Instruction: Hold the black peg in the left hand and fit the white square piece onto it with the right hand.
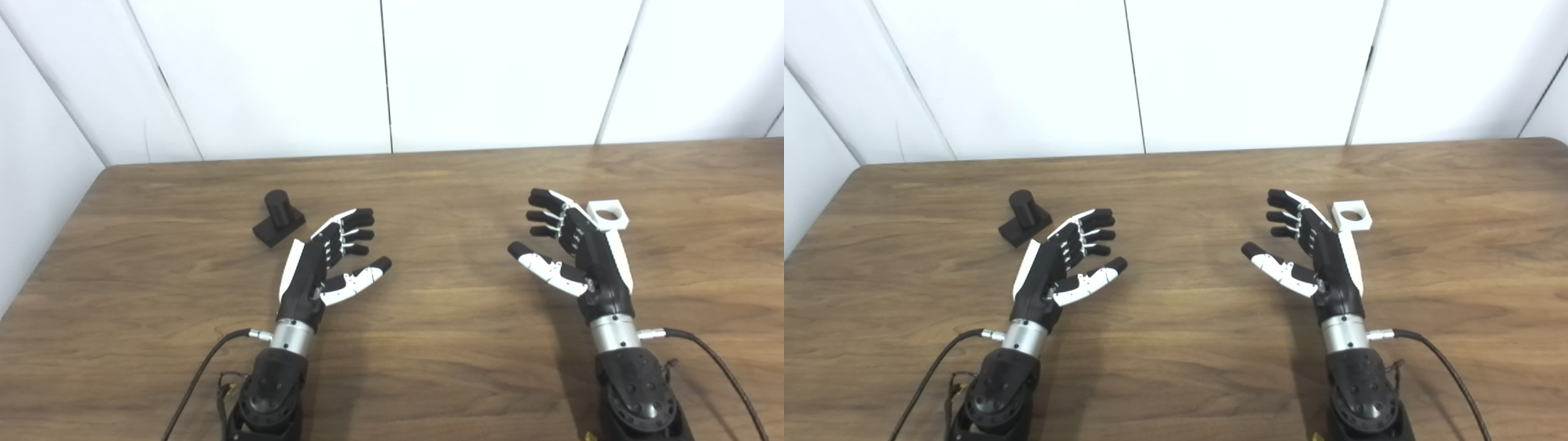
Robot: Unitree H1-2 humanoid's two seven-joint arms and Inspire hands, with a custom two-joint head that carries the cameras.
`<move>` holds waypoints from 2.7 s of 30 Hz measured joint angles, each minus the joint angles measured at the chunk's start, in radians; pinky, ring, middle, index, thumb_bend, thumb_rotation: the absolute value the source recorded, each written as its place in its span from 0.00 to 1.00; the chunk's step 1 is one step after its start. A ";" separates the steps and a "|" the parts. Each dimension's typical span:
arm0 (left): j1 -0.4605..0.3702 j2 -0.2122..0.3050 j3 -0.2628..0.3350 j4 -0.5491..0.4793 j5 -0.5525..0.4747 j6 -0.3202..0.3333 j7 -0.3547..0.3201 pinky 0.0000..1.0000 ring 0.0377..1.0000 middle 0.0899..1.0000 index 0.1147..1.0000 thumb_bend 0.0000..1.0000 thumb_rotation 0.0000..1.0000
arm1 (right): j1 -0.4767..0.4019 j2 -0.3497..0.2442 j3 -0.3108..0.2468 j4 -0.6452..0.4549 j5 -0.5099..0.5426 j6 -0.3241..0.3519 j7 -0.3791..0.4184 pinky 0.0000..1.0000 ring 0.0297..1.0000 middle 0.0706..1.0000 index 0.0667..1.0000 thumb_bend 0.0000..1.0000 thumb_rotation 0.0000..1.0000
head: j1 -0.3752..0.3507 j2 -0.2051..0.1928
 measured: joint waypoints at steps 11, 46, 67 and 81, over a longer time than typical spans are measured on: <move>0.000 0.000 0.000 0.000 0.000 0.000 0.000 0.65 0.73 0.76 0.72 0.61 0.15 | 0.000 0.000 0.000 0.000 0.001 0.000 0.000 0.67 0.74 0.78 0.77 0.73 0.24 | -0.002 0.003; -0.042 0.022 0.000 -0.041 0.212 0.021 0.106 0.62 0.71 0.73 0.67 0.62 0.18 | -0.008 -0.025 -0.030 0.011 0.041 -0.033 0.026 0.67 0.75 0.79 0.77 0.72 0.18 | 0.146 -0.028; -0.131 0.179 0.034 -0.139 0.537 0.164 0.145 0.61 0.71 0.72 0.61 0.70 0.30 | -0.009 -0.027 -0.037 0.008 0.014 -0.022 0.023 0.68 0.74 0.79 0.77 0.71 0.20 | 0.149 -0.029; -0.187 0.266 -0.001 -0.119 0.777 0.298 0.146 0.85 0.92 0.95 0.85 0.80 0.47 | -0.010 -0.028 -0.038 0.008 0.011 -0.021 0.024 0.67 0.75 0.78 0.76 0.73 0.22 | 0.150 -0.025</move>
